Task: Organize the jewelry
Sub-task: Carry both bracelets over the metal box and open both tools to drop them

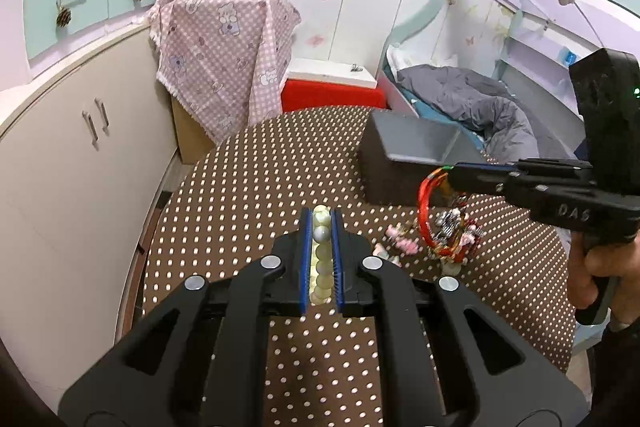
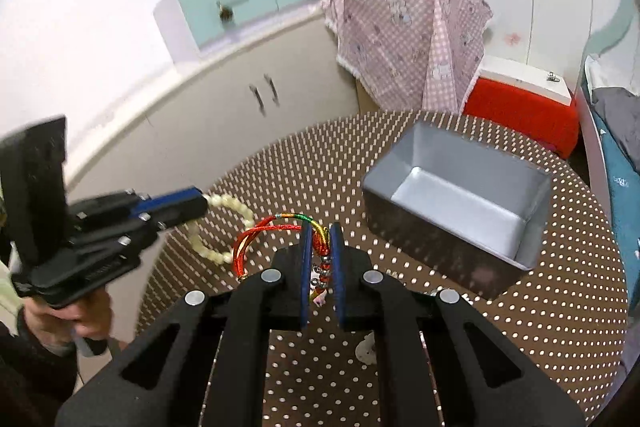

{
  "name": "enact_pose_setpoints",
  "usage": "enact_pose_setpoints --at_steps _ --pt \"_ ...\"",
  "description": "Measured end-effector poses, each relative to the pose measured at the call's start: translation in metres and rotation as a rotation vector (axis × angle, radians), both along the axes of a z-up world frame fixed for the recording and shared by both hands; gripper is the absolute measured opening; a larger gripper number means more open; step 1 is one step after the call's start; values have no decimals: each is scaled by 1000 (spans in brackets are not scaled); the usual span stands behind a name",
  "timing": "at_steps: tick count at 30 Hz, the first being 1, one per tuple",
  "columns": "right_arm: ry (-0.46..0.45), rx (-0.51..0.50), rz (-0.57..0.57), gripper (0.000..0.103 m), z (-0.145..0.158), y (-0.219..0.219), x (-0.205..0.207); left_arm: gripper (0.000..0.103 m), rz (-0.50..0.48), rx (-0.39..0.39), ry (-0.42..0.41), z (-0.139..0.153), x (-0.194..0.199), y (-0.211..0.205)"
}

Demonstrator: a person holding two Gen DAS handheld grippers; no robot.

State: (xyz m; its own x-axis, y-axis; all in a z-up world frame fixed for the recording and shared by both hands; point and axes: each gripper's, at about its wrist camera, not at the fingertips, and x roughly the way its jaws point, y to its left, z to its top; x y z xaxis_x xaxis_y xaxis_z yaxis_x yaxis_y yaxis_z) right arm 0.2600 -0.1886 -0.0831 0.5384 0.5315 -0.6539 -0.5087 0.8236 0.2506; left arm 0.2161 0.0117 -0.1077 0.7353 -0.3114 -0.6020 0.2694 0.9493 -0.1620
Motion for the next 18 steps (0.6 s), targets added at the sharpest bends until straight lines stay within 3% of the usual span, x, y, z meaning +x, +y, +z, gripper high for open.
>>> enact_pose_setpoints --at_steps 6,12,18 --pt "-94 43 -80 8 42 -25 1 9 -54 -19 -89 40 6 -14" --pt "-162 19 -212 8 71 -56 21 9 -139 -37 -184 86 30 -41" --pt "-99 -30 -321 8 49 -74 58 9 -217 -71 -150 93 70 -78"
